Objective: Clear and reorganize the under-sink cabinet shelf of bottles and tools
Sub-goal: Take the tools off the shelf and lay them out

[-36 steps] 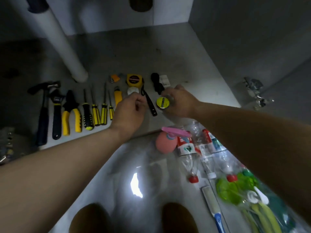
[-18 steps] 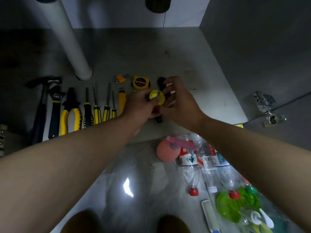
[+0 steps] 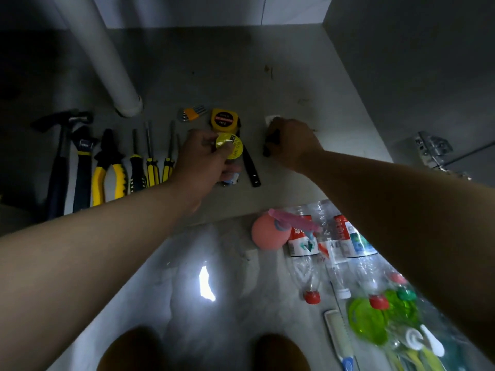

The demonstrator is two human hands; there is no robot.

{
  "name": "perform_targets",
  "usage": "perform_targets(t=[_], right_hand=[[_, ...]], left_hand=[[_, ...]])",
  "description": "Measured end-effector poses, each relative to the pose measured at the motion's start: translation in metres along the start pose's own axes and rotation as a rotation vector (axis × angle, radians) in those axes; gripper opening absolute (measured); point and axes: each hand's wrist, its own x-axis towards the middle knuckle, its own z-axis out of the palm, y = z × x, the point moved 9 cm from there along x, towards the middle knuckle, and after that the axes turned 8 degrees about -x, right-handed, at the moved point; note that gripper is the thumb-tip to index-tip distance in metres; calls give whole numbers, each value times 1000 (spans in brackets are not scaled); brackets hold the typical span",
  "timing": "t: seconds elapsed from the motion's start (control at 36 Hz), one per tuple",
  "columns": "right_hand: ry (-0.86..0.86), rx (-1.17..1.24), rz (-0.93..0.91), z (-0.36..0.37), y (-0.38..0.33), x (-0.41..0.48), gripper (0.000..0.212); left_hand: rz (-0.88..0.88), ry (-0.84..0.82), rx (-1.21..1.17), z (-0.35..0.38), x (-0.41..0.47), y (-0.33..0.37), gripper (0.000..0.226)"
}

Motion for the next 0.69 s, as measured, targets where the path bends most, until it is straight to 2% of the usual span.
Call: perform_targets(t=[0.14, 0.22, 0.33, 0.42, 0.56, 0.69], right_hand=[[26, 92, 55, -8, 29, -25, 19], [58, 89, 42, -7, 44, -37, 32], [-37, 55, -70, 6, 39, -43, 56], [-118, -10, -124, 14, 27, -41, 54], [-67, -1, -141, 7, 10, -38, 59], [-108, -97, -134, 12, -1, -32, 37]], left_hand=[[28, -32, 88, 0, -16, -12, 15], [32, -47, 149, 0, -30, -23, 16], [14, -67, 168, -3, -49, -31, 15], [-9, -72, 138, -6, -57, -31, 15], [-14, -100, 144, -11, -60, -27, 16], [-31, -115, 156, -12, -56, -31, 16]])
